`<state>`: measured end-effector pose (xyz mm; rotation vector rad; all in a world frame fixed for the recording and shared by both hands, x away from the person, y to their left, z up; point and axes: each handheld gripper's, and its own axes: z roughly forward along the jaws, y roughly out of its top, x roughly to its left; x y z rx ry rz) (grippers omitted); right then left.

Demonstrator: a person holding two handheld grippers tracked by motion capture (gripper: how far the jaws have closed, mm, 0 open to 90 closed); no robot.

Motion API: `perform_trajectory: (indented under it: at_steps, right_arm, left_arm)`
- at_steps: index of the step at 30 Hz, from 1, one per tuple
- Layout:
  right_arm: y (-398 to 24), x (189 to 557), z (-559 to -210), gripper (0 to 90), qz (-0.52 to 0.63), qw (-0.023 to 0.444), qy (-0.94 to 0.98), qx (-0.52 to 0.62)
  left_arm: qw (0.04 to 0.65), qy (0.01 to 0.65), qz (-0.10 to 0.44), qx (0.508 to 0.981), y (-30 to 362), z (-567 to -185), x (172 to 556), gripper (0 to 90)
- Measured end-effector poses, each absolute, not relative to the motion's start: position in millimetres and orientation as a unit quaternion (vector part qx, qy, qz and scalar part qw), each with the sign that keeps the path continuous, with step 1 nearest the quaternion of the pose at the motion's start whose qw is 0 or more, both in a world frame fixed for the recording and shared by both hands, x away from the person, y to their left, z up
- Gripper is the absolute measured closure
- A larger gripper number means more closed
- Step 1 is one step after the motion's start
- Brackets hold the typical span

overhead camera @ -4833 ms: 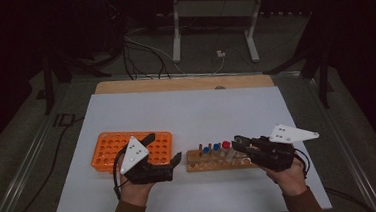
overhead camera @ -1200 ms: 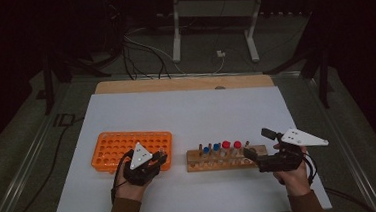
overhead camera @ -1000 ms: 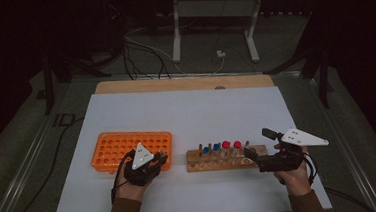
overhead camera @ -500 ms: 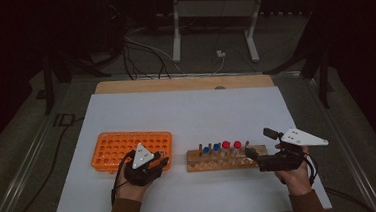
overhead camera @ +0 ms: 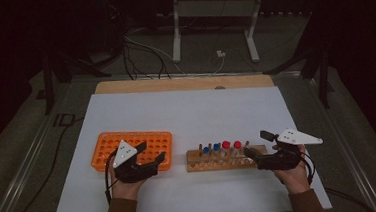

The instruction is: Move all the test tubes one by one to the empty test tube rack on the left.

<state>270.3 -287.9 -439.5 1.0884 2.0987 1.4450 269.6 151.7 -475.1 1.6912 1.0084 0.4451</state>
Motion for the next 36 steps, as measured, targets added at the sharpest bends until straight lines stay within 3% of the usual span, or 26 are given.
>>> perform_trajectory:
  at_steps: [1, 3, 4, 5, 6, 9, 13, 18, 36]
  right_arm:
    - [-288, 271, -441, 14.3, 0.51, 0.183, 0.747, 0.385]
    - [-287, 272, -444, 17.8, 0.504, 0.179, 0.752, 0.386]
    - [-285, 273, -446, 31.4, 0.493, 0.18, 0.761, 0.382]
    - [-284, 273, -448, 39.8, 0.488, 0.183, 0.765, 0.378]
    - [-284, 273, -448, 39.8, 0.488, 0.183, 0.765, 0.378]
    - [-280, 272, -451, 56.6, 0.474, 0.192, 0.777, 0.368]
    - [-275, 272, -454, 69.8, 0.464, 0.194, 0.788, 0.355]
    - [-271, 273, -459, 74.7, 0.455, 0.193, 0.795, 0.352]
    - [-268, 272, -459, 76.4, 0.452, 0.196, 0.796, 0.352]
  left_arm:
    - [0.537, 0.422, 0.188, 0.706, 152, -474, 269, 15.2]
    - [0.539, 0.425, 0.195, 0.701, 152, -472, 269, 6.0]
    - [0.538, 0.427, 0.199, 0.699, 152, -471, 268, 1.1]
    - [0.537, 0.429, 0.206, 0.697, 152, -470, 268, 1.0]
    - [0.538, 0.43, 0.209, 0.694, 152, -470, 268, 1.0]
    - [0.538, 0.431, 0.212, 0.693, 151, -468, 268, 0.9]
    - [0.537, 0.426, 0.208, 0.698, 151, -468, 268, 1.1]
    - [0.538, 0.425, 0.21, 0.697, 149, -467, 267, 1.8]
    - [0.539, 0.425, 0.204, 0.697, 150, -469, 269, 1.8]
